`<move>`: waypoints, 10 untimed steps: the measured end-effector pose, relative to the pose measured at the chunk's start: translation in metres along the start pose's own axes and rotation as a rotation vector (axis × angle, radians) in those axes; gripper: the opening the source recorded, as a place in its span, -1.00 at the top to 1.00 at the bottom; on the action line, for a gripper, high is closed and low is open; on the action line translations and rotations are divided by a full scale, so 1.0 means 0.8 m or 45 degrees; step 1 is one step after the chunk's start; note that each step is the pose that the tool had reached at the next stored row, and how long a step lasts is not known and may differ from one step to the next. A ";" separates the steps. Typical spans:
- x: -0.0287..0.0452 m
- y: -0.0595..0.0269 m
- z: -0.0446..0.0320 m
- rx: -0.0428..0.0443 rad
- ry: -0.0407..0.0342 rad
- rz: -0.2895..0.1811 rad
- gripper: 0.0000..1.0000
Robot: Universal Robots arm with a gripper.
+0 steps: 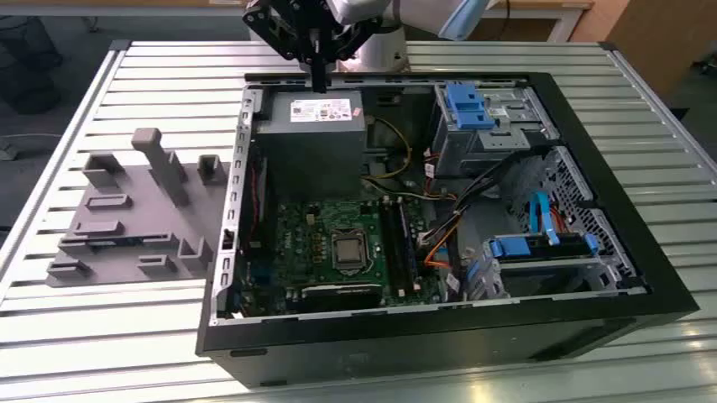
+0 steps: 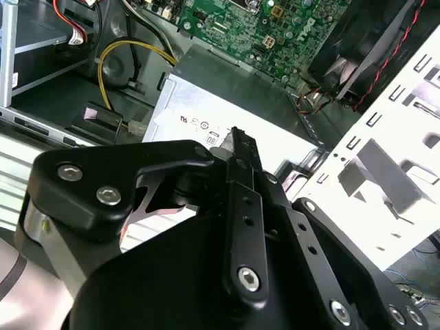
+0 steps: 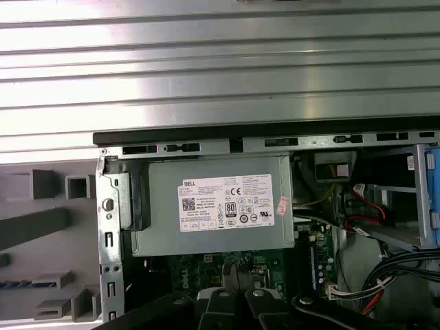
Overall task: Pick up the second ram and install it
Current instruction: 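Reach for the second ram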
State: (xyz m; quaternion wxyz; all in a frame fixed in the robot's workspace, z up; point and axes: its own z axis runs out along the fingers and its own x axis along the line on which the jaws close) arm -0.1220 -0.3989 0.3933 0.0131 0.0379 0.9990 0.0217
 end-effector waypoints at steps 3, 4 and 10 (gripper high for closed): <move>0.0000 0.000 0.0000 0.000 0.0000 0.000 0.79; 0.0000 0.000 0.0000 0.000 0.0000 0.000 0.79; 0.0018 0.000 0.0000 0.000 -0.0002 0.000 0.79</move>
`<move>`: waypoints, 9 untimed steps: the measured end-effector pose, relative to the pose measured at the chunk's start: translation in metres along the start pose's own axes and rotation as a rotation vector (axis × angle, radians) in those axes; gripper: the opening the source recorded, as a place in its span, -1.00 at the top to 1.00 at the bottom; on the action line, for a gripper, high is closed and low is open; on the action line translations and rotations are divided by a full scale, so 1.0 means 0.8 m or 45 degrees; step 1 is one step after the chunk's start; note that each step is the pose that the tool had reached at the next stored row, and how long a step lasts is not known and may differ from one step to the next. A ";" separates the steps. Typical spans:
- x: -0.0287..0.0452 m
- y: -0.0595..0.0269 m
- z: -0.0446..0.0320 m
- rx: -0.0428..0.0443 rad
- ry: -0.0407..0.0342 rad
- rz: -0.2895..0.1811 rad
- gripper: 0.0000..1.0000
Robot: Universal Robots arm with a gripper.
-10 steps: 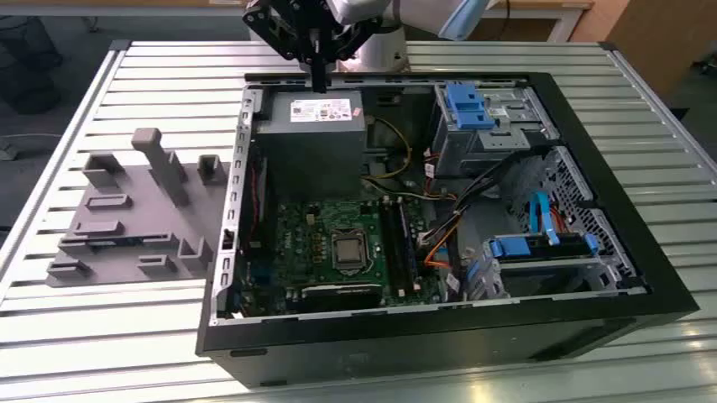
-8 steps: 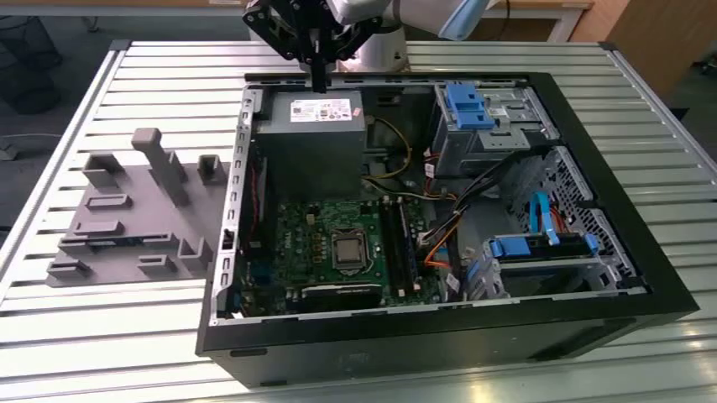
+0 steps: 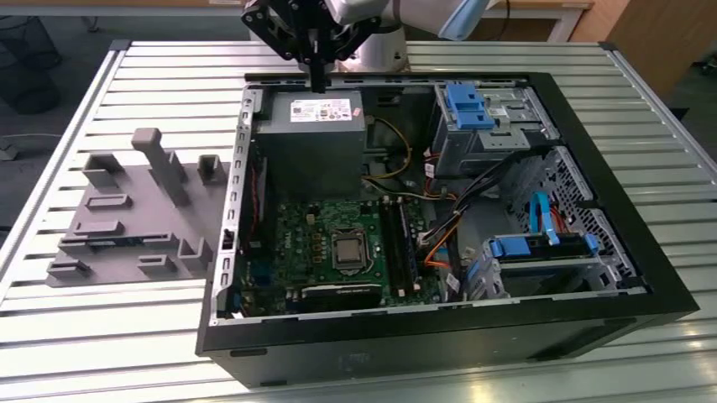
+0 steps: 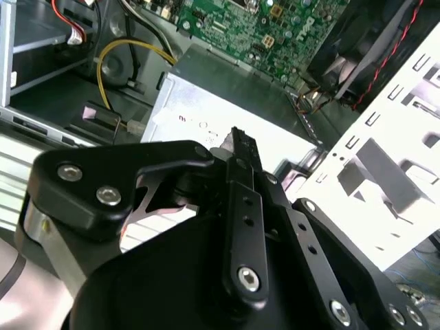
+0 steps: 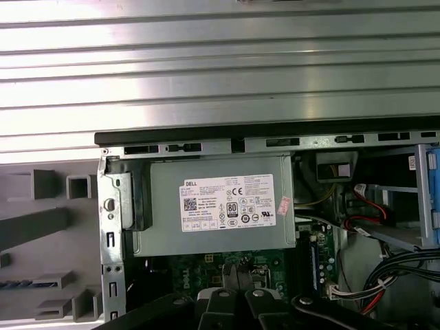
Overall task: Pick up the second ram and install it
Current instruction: 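Reach for the second ram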
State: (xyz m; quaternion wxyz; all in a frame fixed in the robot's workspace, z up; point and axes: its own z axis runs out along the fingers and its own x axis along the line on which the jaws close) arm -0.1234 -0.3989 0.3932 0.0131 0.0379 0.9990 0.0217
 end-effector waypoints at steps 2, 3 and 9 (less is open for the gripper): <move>0.0015 0.000 0.0002 0.000 0.0002 0.000 0.79; 0.0020 0.000 0.0003 0.000 0.0006 0.000 0.79; 0.0042 0.000 0.0008 0.000 0.0020 0.000 0.79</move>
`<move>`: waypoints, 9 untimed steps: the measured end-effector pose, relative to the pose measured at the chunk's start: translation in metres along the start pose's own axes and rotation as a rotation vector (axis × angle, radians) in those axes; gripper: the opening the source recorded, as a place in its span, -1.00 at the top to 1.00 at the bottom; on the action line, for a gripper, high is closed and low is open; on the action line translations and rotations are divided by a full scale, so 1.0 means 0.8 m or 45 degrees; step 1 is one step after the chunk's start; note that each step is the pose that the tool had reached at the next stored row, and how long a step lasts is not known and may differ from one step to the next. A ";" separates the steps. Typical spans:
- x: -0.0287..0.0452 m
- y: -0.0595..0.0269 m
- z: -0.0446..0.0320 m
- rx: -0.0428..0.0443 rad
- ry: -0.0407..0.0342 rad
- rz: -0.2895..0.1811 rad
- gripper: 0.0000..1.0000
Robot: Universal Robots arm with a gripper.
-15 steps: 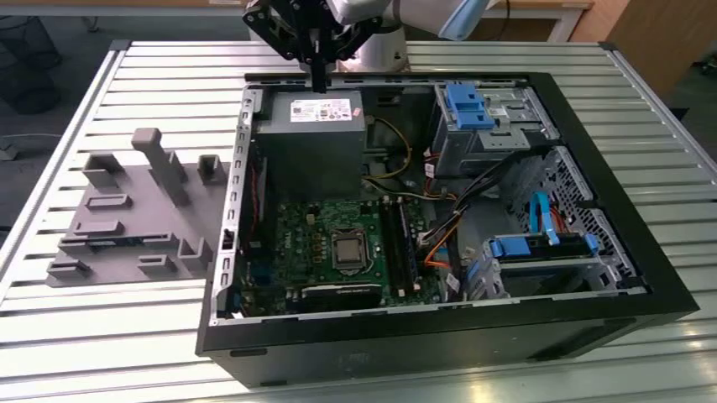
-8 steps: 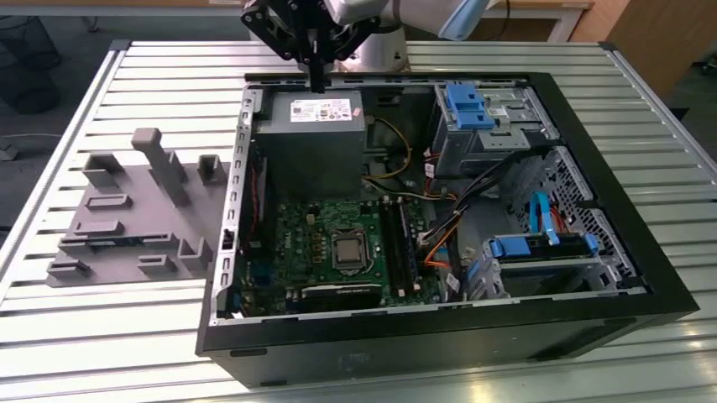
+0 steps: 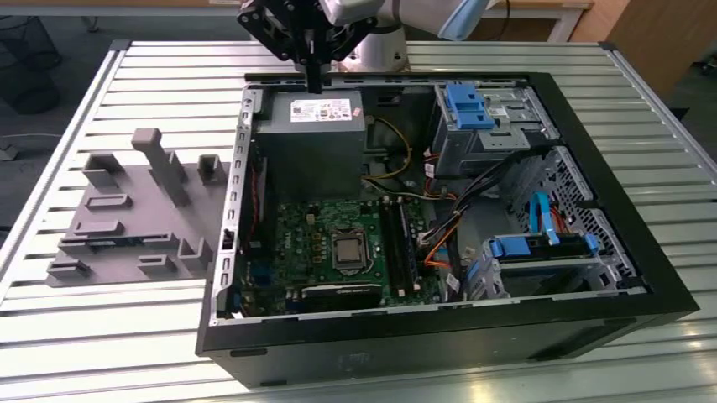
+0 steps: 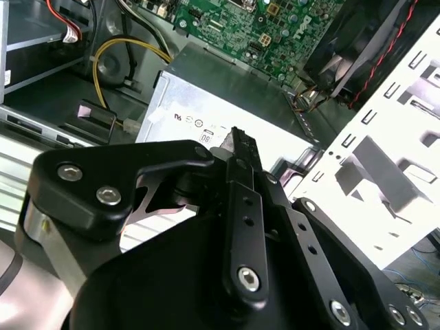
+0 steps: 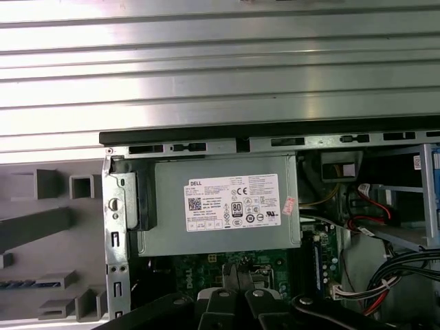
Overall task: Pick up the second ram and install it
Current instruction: 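Reach for the second ram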
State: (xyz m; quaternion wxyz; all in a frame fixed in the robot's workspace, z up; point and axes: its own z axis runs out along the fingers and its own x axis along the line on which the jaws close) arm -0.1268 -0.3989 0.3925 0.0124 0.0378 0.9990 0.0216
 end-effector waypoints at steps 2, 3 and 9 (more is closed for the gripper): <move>0.0004 0.000 0.0001 0.000 0.0002 0.000 0.79; 0.0005 0.000 0.0002 0.000 0.0003 0.000 0.79; 0.0017 0.000 0.0005 0.000 0.0011 0.000 0.79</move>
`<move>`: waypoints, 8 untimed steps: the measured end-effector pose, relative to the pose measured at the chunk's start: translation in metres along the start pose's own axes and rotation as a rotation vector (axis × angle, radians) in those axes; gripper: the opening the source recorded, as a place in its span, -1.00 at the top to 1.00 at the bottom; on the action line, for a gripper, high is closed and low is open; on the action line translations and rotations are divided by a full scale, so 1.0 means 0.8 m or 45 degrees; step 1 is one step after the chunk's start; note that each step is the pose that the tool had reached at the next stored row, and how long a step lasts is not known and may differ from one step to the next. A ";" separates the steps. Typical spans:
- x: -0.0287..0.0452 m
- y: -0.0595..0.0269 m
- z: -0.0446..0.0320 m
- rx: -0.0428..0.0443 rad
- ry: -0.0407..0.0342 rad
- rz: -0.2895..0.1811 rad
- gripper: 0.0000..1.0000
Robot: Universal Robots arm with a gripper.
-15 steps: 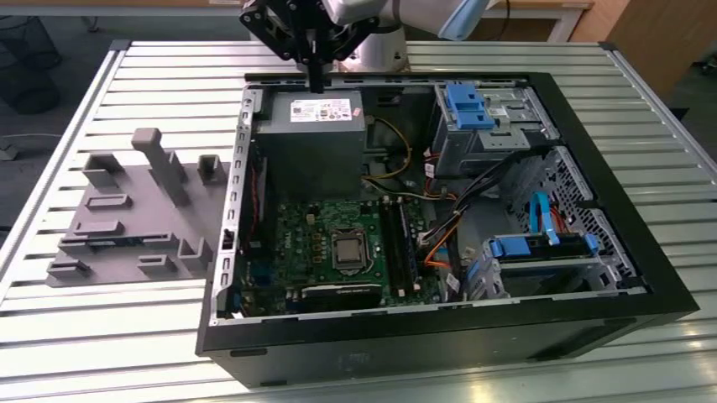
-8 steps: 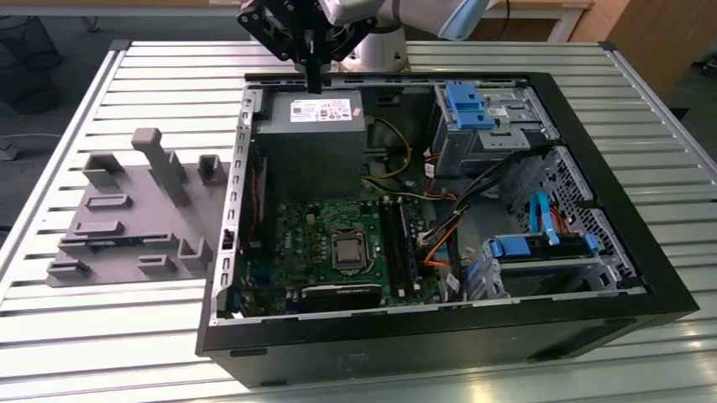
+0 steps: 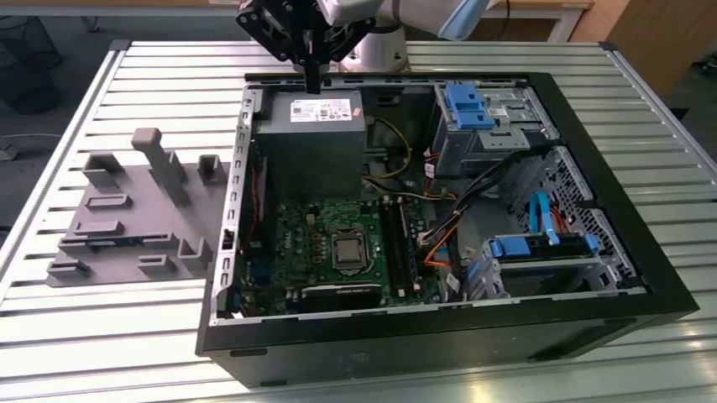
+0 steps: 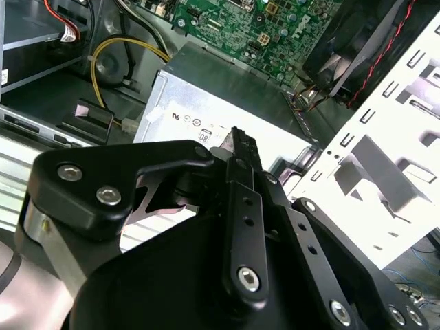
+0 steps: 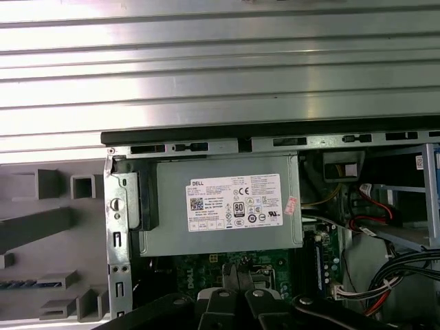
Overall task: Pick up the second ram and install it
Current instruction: 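Reach for the second ram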
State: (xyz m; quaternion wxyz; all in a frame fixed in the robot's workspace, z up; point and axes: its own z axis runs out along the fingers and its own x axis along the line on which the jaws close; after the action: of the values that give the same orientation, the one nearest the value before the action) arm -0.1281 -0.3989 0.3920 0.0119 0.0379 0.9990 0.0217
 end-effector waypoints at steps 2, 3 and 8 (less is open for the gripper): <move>0.0010 0.000 0.0003 0.000 0.0002 0.000 0.79; 0.0019 0.000 0.0005 0.000 0.0003 0.000 0.79; 0.0062 -0.001 0.0007 0.000 0.0011 0.000 0.79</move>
State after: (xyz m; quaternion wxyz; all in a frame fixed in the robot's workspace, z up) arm -0.1331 -0.3989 0.3914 0.0115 0.0379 0.9990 0.0216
